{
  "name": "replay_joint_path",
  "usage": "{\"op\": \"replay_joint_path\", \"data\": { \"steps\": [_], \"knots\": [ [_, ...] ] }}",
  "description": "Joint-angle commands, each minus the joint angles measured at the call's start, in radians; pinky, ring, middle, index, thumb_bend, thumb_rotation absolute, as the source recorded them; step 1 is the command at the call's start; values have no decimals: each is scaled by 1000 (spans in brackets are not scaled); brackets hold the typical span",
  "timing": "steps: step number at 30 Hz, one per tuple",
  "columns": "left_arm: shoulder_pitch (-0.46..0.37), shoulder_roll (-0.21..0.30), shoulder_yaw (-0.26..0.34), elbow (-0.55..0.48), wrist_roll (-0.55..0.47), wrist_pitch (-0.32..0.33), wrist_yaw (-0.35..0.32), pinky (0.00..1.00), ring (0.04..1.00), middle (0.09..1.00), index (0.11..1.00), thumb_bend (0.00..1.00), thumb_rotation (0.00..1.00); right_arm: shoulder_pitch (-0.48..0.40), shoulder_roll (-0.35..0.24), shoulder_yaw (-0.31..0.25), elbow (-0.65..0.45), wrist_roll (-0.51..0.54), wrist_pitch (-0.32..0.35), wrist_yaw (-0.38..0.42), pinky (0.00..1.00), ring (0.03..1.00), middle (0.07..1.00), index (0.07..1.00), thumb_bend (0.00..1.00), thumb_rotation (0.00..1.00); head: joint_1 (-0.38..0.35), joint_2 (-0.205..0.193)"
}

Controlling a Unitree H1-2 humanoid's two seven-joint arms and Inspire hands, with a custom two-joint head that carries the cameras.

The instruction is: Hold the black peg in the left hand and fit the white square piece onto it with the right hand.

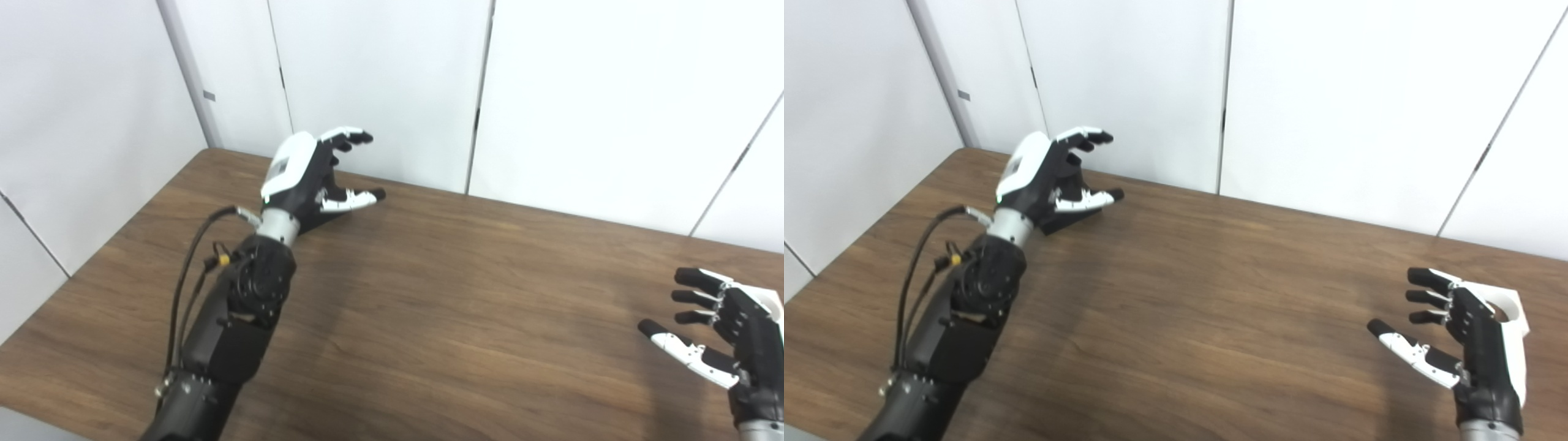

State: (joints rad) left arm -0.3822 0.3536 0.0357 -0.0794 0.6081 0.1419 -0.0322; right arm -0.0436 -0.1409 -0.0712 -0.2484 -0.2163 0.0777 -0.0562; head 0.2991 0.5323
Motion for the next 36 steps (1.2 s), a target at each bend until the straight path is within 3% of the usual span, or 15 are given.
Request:
{"op": "replay_joint_path", "data": {
  "steps": [1,21,27,32,36],
  "knots": [
    [-59,34,16,-8,11,-1,33,561,745,797,743,753,132,-24,-2,-8,-40,5,-1,-3,538,665,724,679,560,0,1,1],
    [-154,181,6,190,81,44,72,662,832,869,781,796,270,-24,-2,-6,-56,17,8,0,517,660,722,671,549,0,3,3],
    [-180,208,-18,238,109,110,44,755,950,949,834,856,398,-18,-2,-5,-80,14,32,4,533,667,731,679,553,0,4,9],
    [-195,226,-56,249,137,195,1,830,991,985,864,901,504,-19,0,-7,-85,15,37,4,543,671,736,681,553,0,3,11],
    [-199,236,-83,278,144,215,5,854,994,989,867,929,534,-20,1,-9,-81,19,33,3,534,667,737,682,553,0,1,12]
  ]
}}
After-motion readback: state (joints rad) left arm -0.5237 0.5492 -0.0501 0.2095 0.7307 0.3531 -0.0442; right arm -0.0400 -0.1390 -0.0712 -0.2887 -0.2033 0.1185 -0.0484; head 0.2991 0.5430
